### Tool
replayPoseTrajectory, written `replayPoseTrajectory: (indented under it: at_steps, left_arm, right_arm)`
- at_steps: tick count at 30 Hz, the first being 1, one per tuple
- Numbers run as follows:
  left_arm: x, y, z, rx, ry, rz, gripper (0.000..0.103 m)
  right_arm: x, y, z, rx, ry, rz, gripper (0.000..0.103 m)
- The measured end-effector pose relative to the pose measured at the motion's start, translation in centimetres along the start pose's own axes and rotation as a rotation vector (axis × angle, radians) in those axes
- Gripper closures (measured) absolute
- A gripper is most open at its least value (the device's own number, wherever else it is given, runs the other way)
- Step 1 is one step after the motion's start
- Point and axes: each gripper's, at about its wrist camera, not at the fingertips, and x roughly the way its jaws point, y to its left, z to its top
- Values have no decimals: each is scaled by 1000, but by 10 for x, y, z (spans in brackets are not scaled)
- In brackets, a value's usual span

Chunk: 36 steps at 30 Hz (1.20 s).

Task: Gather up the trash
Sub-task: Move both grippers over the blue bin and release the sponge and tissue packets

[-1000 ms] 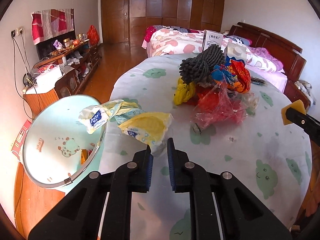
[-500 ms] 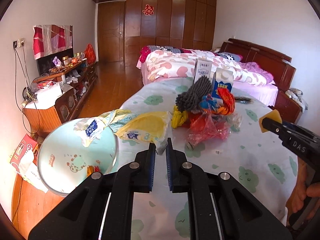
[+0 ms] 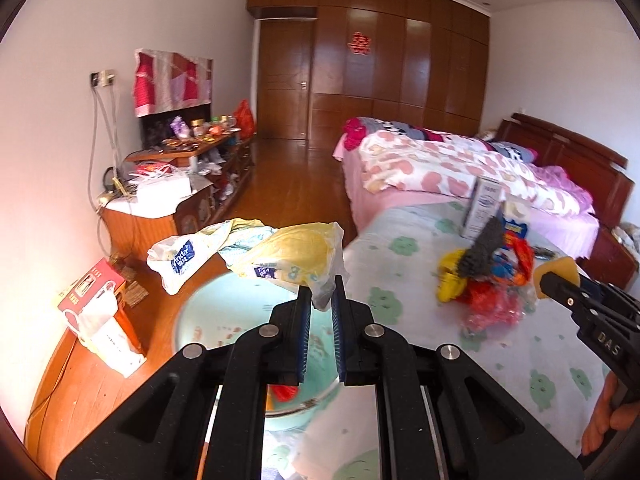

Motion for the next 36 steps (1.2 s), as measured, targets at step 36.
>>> replayPoseTrajectory:
  at_steps: [36]
  left_arm:
    - [74, 73, -29, -138, 189, 160, 93]
  right_arm:
    - [163, 137, -11, -1, 386, 310, 69]
